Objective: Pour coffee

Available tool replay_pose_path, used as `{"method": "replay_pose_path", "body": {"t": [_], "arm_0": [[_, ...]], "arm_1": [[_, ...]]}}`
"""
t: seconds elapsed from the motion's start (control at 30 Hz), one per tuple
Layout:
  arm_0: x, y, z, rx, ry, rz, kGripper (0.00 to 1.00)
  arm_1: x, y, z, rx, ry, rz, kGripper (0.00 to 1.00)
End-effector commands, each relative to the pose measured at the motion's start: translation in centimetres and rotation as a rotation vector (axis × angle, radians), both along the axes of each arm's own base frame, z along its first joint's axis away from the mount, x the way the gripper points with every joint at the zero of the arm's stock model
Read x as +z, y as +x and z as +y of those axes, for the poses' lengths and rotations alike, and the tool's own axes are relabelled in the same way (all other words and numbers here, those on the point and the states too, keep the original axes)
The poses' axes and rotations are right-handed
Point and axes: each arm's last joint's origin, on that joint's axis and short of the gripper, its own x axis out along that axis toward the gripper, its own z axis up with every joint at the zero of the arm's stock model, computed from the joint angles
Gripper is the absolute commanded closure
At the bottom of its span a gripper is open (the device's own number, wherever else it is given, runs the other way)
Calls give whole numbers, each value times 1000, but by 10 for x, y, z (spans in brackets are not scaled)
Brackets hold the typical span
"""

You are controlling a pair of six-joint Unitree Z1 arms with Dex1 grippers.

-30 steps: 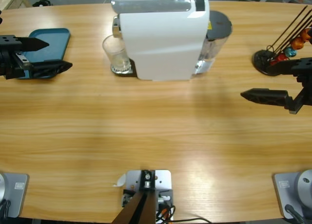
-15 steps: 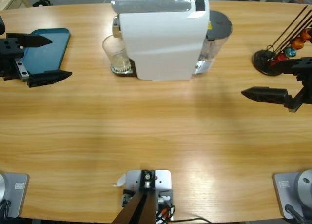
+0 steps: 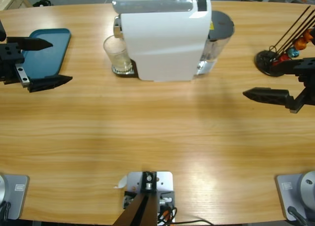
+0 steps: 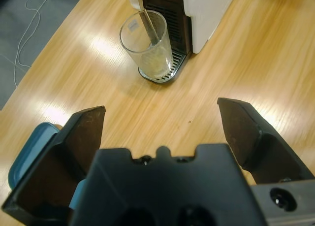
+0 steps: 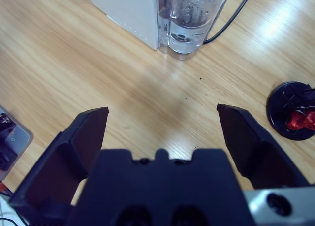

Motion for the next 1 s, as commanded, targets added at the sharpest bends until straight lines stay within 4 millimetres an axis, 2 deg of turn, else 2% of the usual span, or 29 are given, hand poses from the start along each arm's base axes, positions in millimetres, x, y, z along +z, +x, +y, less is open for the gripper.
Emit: {"method": "replay_pose_path", "body": {"t": [0.03, 1.0], "arm_0": [[-12, -1, 3, -31, 8, 11, 2], [-17, -3, 2, -35, 10, 32, 0]], "arm_1": [[-14, 1, -2, -30, -25, 32, 0], [-15, 0, -4, -55, -33, 17, 0]]}}
